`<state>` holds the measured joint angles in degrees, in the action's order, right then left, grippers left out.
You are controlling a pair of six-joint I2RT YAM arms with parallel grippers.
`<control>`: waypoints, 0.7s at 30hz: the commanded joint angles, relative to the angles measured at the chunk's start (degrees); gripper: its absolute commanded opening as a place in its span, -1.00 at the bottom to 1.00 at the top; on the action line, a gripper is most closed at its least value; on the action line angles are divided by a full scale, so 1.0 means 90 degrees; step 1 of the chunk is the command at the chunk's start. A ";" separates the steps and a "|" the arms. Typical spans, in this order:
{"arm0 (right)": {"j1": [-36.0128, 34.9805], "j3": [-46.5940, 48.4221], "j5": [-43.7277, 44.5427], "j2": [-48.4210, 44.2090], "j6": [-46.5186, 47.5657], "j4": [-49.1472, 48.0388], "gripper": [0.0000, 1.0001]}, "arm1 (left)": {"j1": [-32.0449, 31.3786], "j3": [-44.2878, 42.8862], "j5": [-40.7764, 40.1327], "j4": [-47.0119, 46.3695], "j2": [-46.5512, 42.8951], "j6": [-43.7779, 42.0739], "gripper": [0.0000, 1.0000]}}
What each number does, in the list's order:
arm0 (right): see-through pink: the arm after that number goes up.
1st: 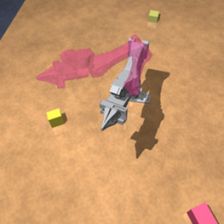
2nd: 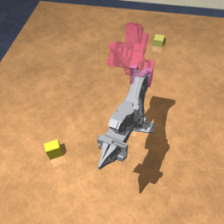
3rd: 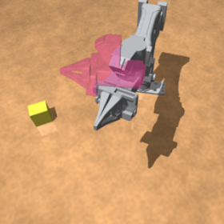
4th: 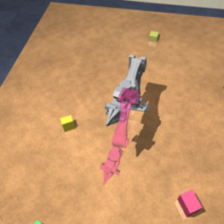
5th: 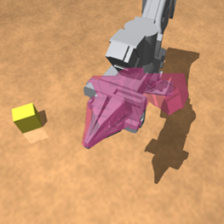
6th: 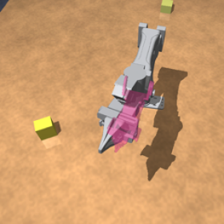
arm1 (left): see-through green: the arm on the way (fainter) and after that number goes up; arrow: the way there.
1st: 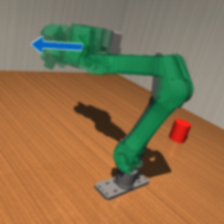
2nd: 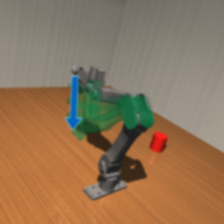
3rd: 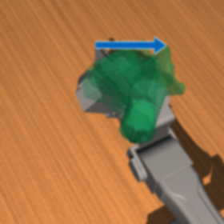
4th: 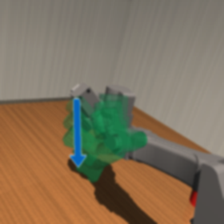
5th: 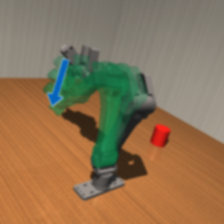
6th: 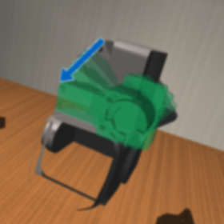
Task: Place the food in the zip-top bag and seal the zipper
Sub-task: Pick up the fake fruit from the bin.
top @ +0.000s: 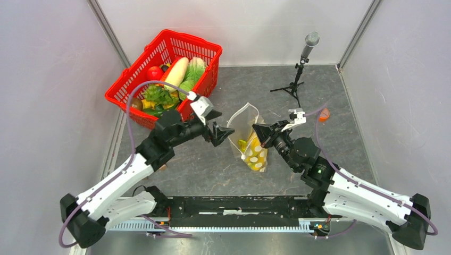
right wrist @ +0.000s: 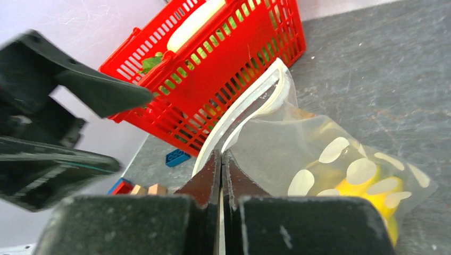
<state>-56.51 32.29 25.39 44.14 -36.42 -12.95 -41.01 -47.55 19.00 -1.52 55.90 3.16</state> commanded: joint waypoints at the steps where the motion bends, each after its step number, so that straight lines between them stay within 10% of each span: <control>1: -0.0011 0.0373 0.0104 -0.0165 0.1093 -0.0669 -1.00 | -0.0013 -0.0462 -0.1217 0.0549 -0.0604 -0.0130 0.88; 9: -0.0016 0.0548 -0.0265 0.0219 0.2003 -0.0084 -1.00 | 0.0722 -0.0945 -0.3159 0.1793 -0.0881 0.0010 1.00; 21: -0.0020 0.0089 -0.0585 0.0186 0.1666 -0.0128 -1.00 | 0.3345 -0.2404 -0.2001 0.3116 0.0392 0.0541 1.00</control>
<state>-56.62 30.72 20.49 47.00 -22.59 -12.82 -13.45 -64.31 -2.76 21.85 56.14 6.37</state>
